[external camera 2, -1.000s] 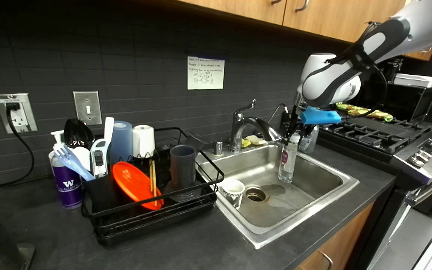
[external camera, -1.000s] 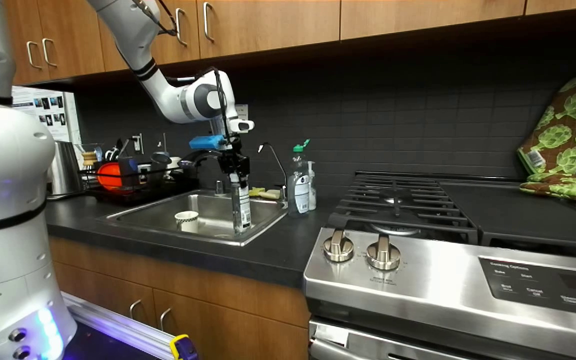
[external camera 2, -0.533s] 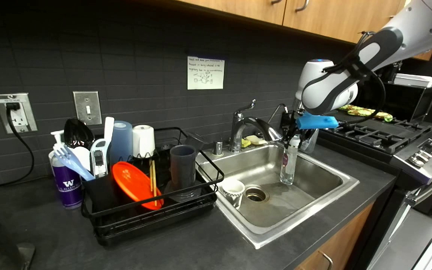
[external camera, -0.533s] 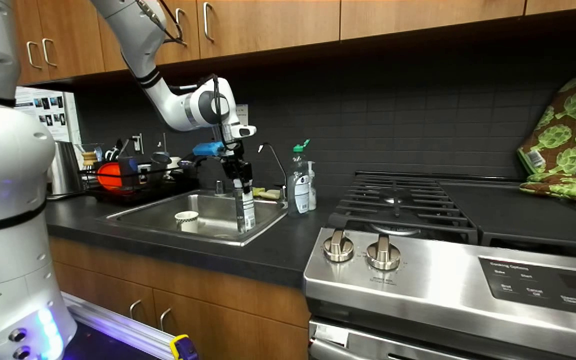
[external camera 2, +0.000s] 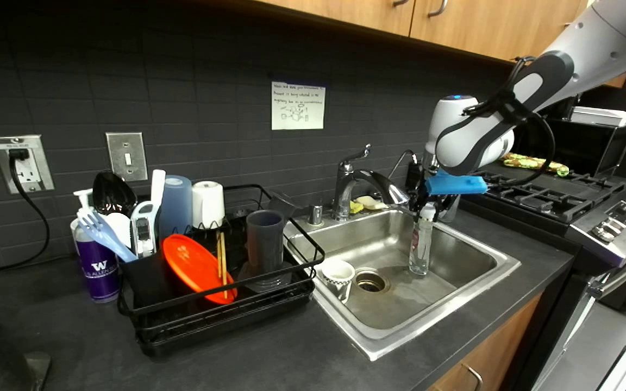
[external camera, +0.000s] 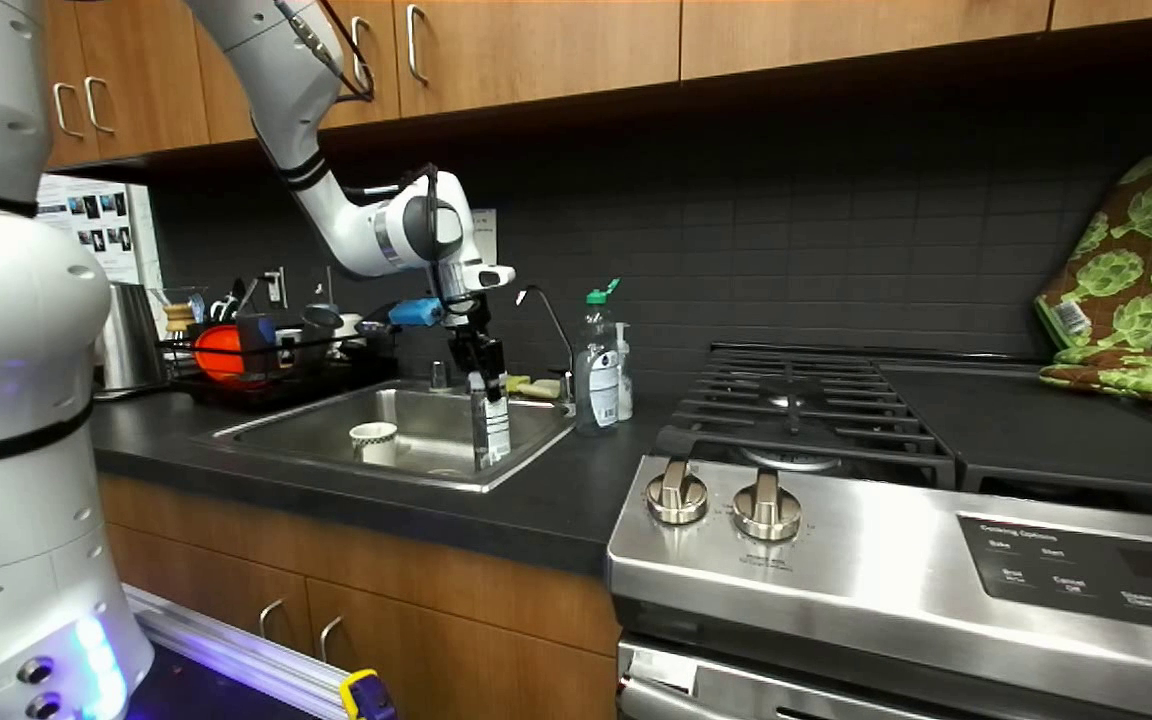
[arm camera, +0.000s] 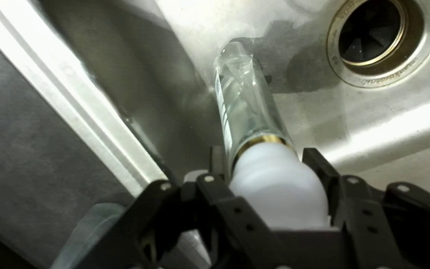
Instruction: Put the bottle in the sink
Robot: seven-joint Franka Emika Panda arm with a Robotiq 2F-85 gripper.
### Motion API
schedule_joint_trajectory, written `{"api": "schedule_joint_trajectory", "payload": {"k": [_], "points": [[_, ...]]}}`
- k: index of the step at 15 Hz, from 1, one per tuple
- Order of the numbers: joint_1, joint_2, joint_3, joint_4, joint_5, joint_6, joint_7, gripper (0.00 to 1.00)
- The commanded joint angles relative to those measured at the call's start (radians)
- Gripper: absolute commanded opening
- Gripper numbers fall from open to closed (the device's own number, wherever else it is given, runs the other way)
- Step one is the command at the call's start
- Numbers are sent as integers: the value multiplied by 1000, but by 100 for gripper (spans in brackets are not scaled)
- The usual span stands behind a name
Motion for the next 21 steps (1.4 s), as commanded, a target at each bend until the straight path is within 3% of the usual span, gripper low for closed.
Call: {"api": "schedule_joint_trajectory", "payload": {"k": [1, 8, 9, 12, 13, 16, 21], "points": [[15, 19, -22, 31, -11, 6, 41, 29], [25, 41, -32, 49, -3, 0, 64, 29], [26, 42, -32, 50, -1, -1, 65, 50], [27, 43, -36, 51, -1, -3, 67, 65], [27, 43, -37, 50, -2, -3, 69, 65], [27, 41, -40, 54, -4, -3, 70, 78], [26, 34, -47, 59, -7, -1, 71, 84]]}}
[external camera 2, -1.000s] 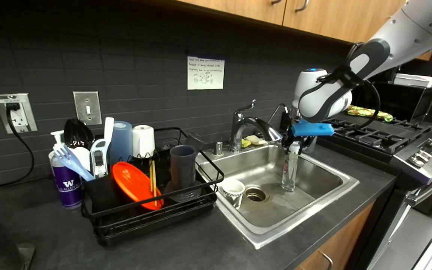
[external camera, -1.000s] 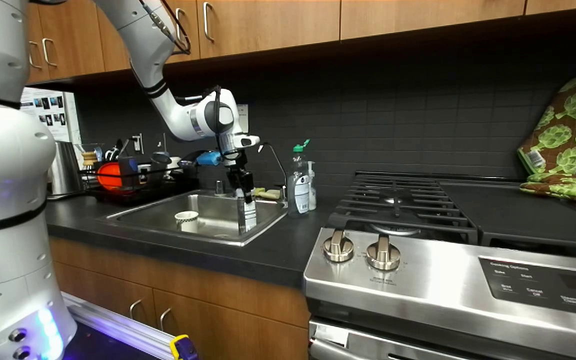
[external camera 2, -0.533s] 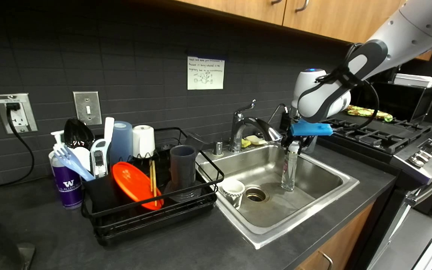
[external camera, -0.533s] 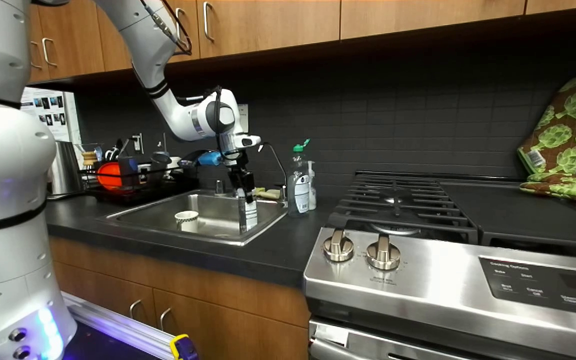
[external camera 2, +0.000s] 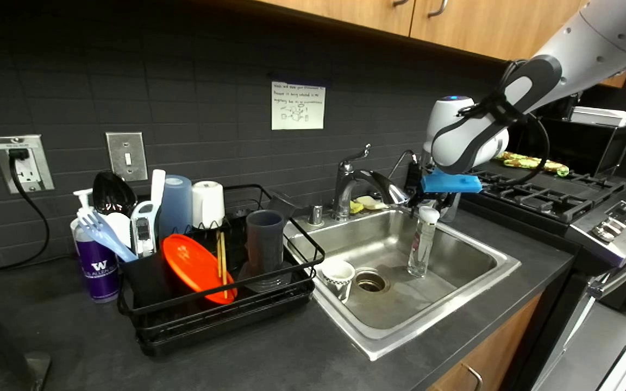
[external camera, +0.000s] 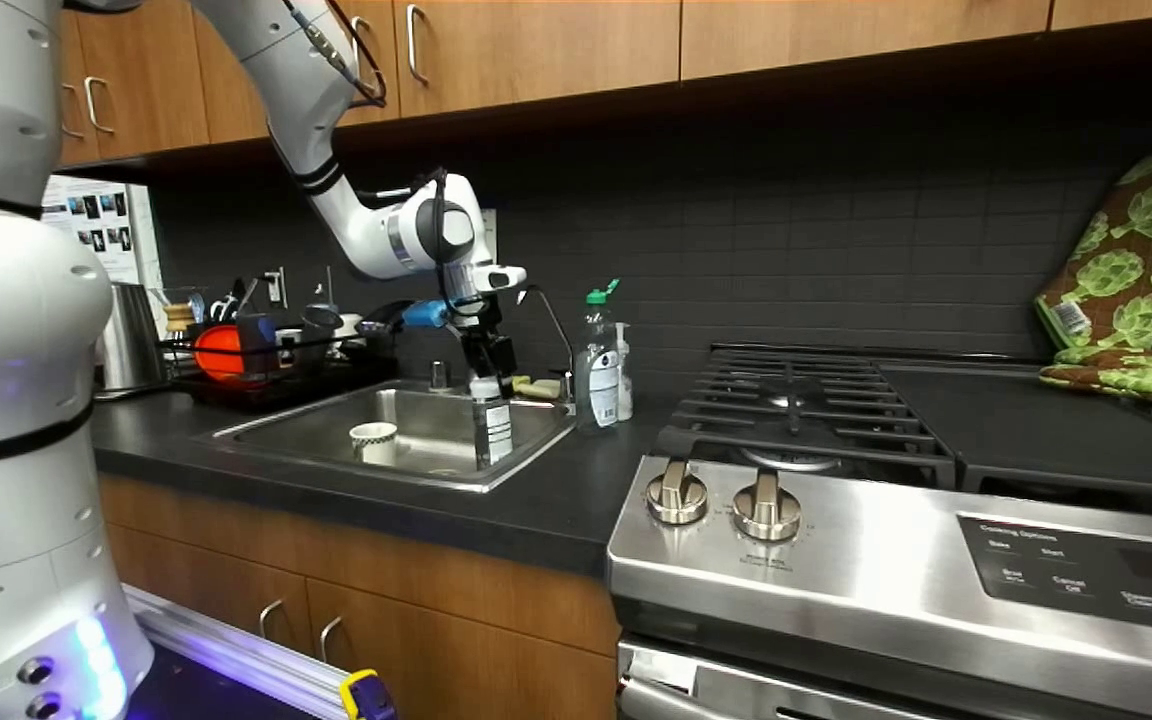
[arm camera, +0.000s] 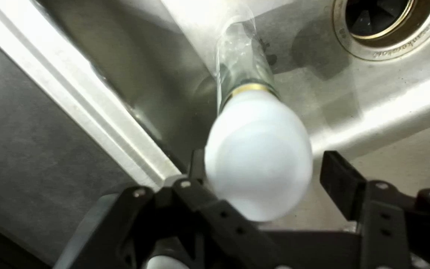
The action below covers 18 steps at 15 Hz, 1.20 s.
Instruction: Put the bottle in the sink
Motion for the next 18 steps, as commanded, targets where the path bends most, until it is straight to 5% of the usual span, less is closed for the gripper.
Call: {"api": "schedule_joint_trajectory", "payload": {"k": [1, 6, 18], "points": [[15, -14, -22, 7, -18, -4, 29, 86], [14, -43, -36, 4, -57, -7, 53, 100], [-12, -208, -2, -90, -17, -62, -84, 100]]}}
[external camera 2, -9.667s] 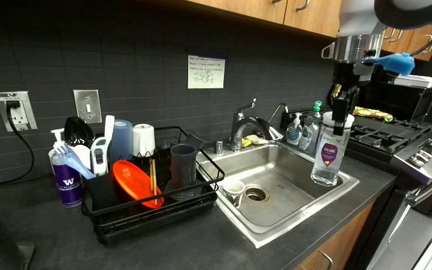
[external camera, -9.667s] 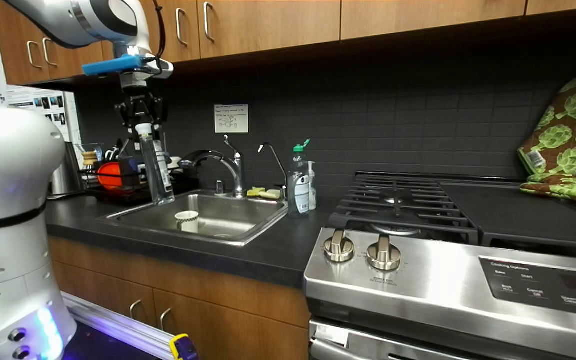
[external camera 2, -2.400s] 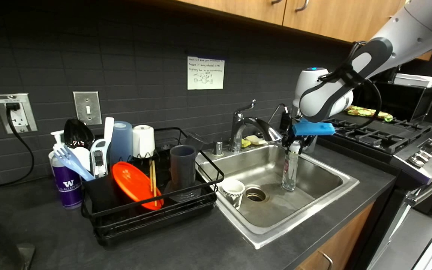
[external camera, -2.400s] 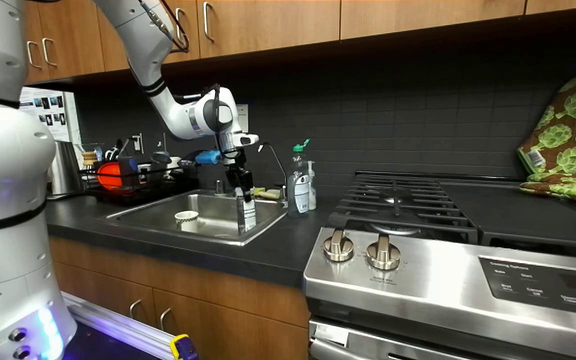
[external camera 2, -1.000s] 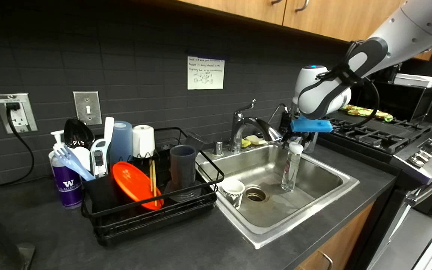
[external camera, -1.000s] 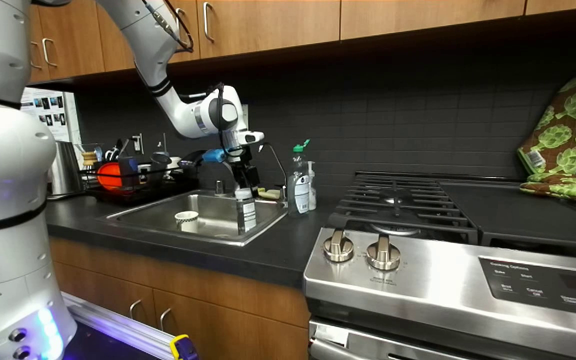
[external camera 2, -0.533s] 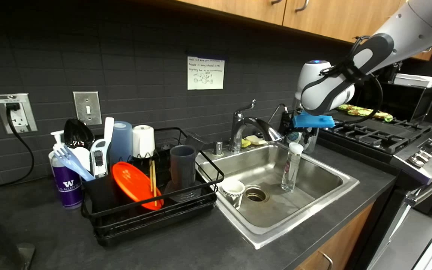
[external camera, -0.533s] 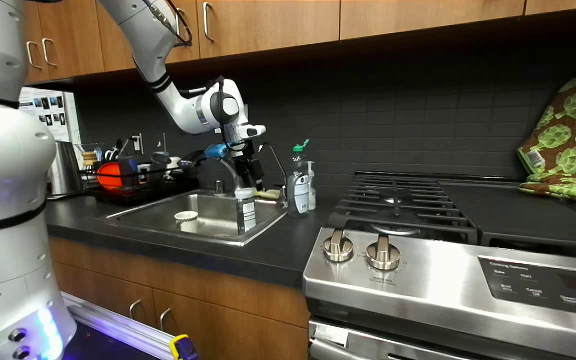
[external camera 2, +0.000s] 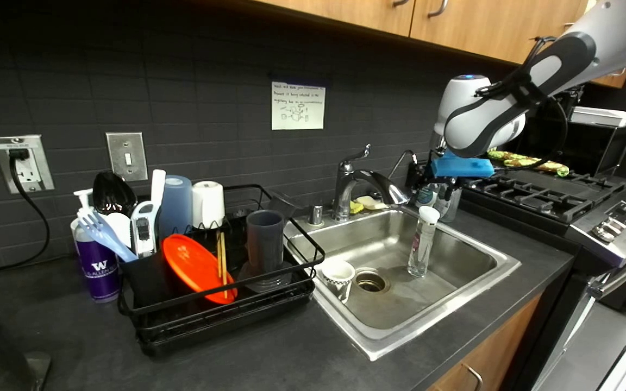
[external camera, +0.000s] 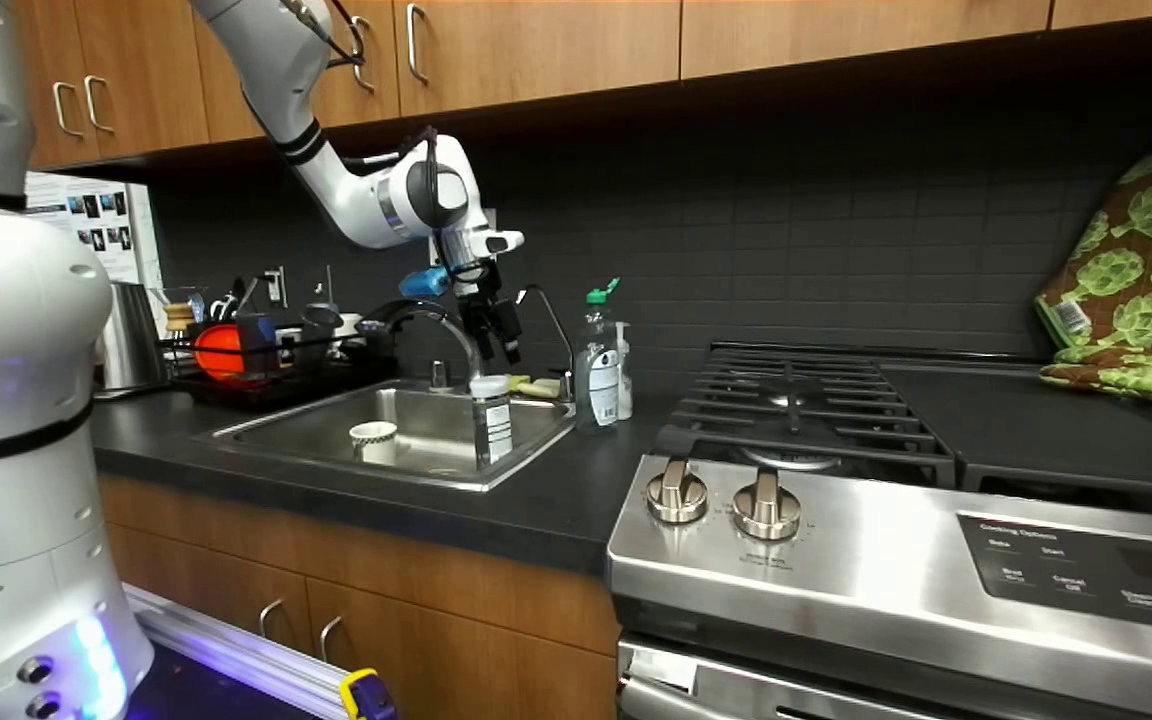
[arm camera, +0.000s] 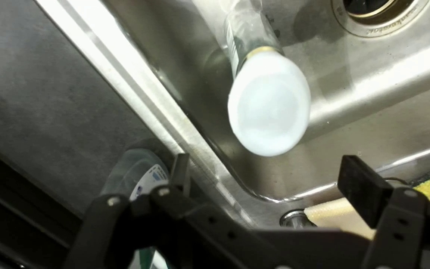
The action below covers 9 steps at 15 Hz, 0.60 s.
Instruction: Put the bottle in the sink
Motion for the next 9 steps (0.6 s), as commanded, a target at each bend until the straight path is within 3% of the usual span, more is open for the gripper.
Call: {"api": "schedule_joint_trajectory", "payload": {"k": [1, 9], "points": [[-13, -99, 16, -69, 8, -39, -67, 100], [-22, -253, 46, -169, 45, -127, -237, 100]]}}
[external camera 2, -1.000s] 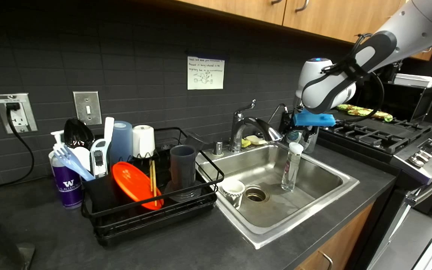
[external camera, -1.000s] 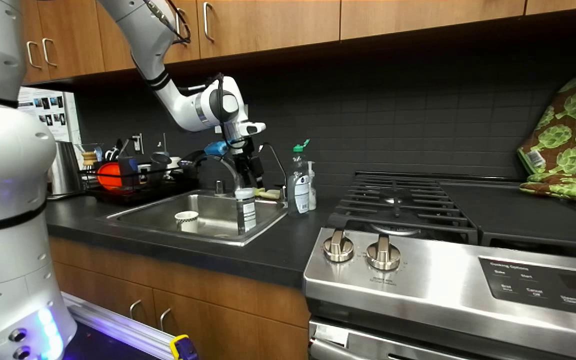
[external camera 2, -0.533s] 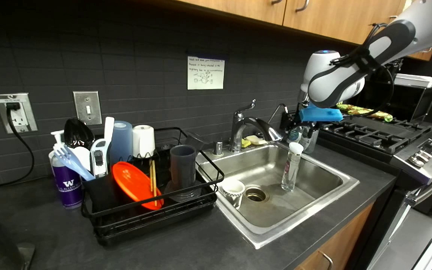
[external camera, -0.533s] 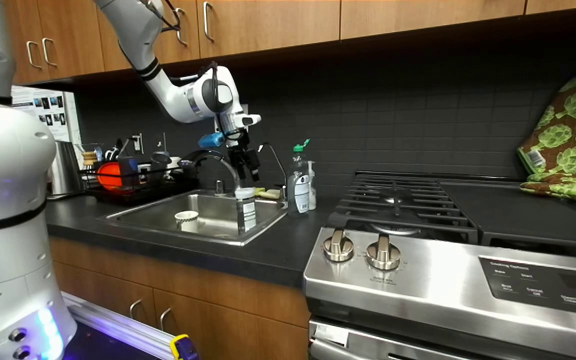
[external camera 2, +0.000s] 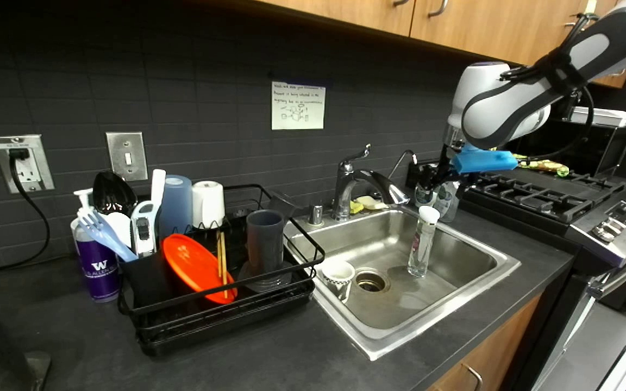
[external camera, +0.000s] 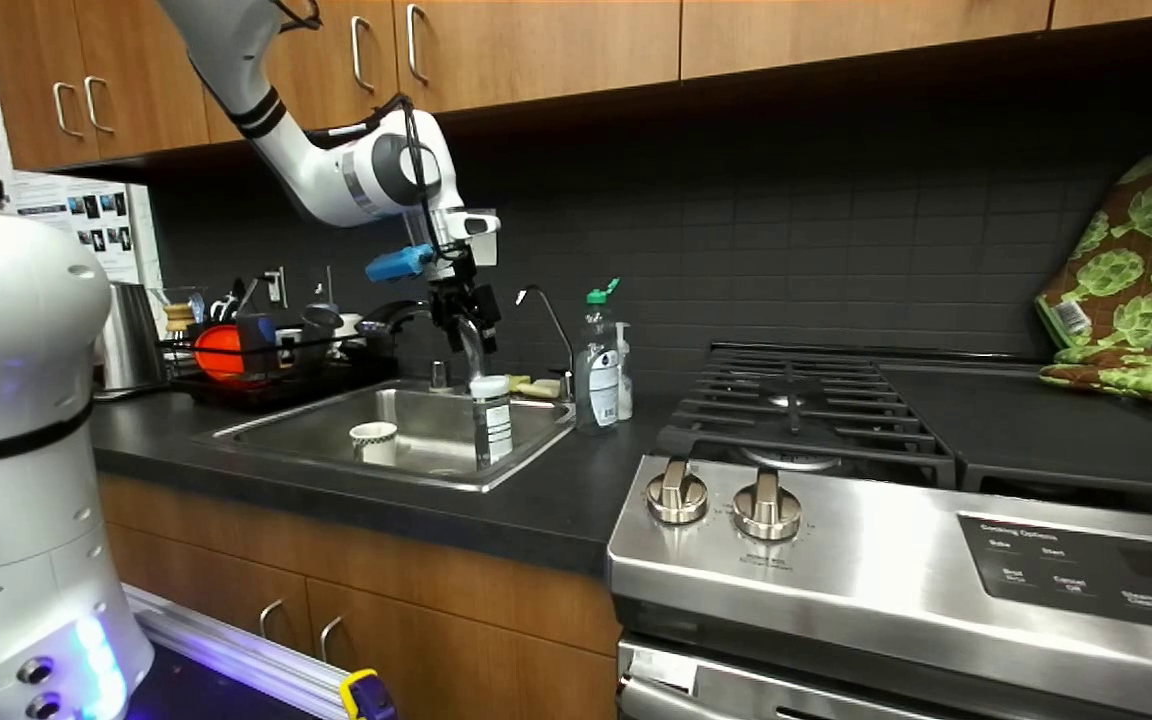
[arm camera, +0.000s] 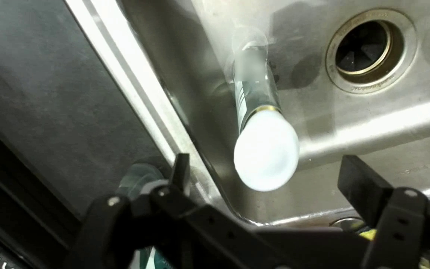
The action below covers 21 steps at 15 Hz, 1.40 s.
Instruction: Put the bottle in the sink
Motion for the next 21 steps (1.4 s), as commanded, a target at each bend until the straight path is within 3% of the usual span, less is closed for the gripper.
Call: {"api": "schedule_joint_trajectory", "payload": {"k": [1, 12, 21], "points": [[-16, -109, 22, -65, 38, -54, -102, 100], [-3, -296, 49, -177, 110, -181, -285, 100], [1, -425, 69, -247, 124, -259, -339, 100]]}}
